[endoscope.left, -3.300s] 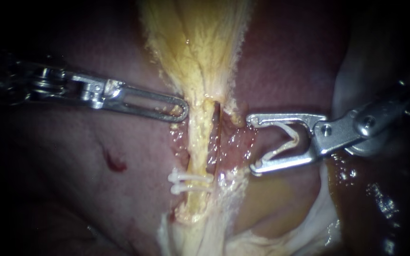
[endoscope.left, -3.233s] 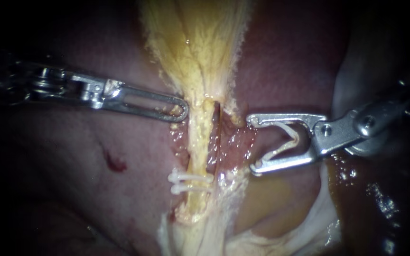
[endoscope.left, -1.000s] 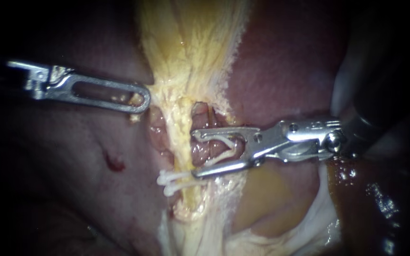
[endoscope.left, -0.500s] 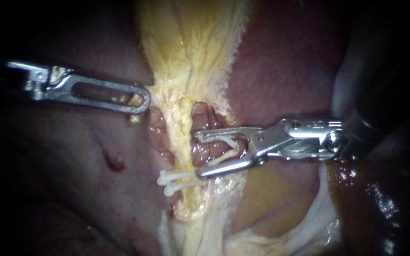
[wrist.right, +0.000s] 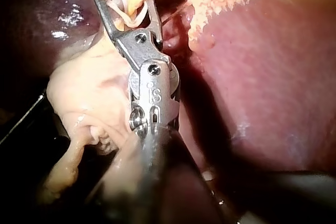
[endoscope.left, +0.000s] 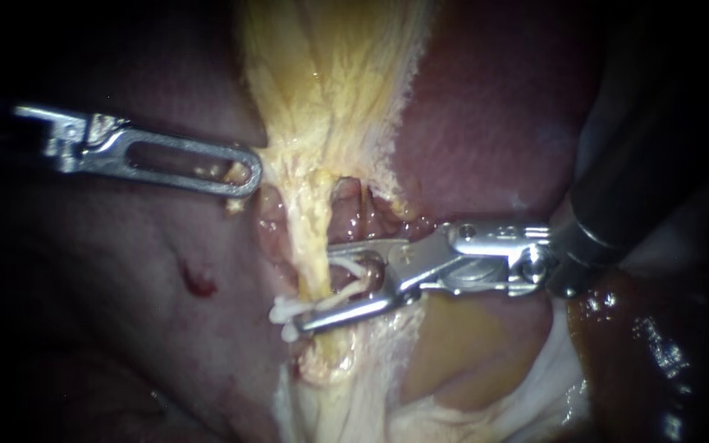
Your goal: Clipping third clip left tube
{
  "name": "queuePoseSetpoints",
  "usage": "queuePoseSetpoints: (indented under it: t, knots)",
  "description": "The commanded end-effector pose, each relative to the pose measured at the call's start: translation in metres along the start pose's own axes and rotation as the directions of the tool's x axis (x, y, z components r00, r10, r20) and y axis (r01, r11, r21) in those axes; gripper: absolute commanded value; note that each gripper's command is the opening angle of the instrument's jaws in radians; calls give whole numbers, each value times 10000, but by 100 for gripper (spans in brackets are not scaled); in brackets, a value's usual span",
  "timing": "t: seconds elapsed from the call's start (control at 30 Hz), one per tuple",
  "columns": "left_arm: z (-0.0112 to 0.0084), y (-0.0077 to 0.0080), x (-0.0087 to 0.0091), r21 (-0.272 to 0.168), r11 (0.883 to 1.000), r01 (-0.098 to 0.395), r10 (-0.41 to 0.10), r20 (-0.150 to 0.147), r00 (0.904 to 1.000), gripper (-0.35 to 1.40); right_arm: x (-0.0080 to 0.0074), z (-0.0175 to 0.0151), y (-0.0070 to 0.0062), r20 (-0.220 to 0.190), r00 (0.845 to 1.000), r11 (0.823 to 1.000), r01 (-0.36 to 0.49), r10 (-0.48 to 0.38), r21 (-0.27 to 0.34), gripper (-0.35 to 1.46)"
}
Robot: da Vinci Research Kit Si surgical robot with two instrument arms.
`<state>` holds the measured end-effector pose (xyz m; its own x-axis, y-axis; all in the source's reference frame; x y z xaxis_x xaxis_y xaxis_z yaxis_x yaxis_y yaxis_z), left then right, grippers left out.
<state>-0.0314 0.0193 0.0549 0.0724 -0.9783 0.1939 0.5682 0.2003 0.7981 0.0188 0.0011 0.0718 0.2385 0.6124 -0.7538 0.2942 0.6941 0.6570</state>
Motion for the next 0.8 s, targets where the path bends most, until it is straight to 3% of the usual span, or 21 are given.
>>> queuePoseSetpoints:
  t: [0.03, 0.5, 0.8]
  knots:
    - [0, 0, 0, 0, 10000, 4, -4, -2, 10000, -35, 1, 2, 0, -64, 10000, 10000, -12, 12, 40, 48]
    - [3, 0, -1, -7, 10000, 10, -10, 4, 10000, -35, 7, 21, 7, -1023, 9943, 9978, -237, 300, 624, 48]
    - [5, 0, -2, -11, 10000, 11, -11, 9, 10000, -35, 10, 30, 13, -1302, 9899, 9959, -462, 562, 781, 48]
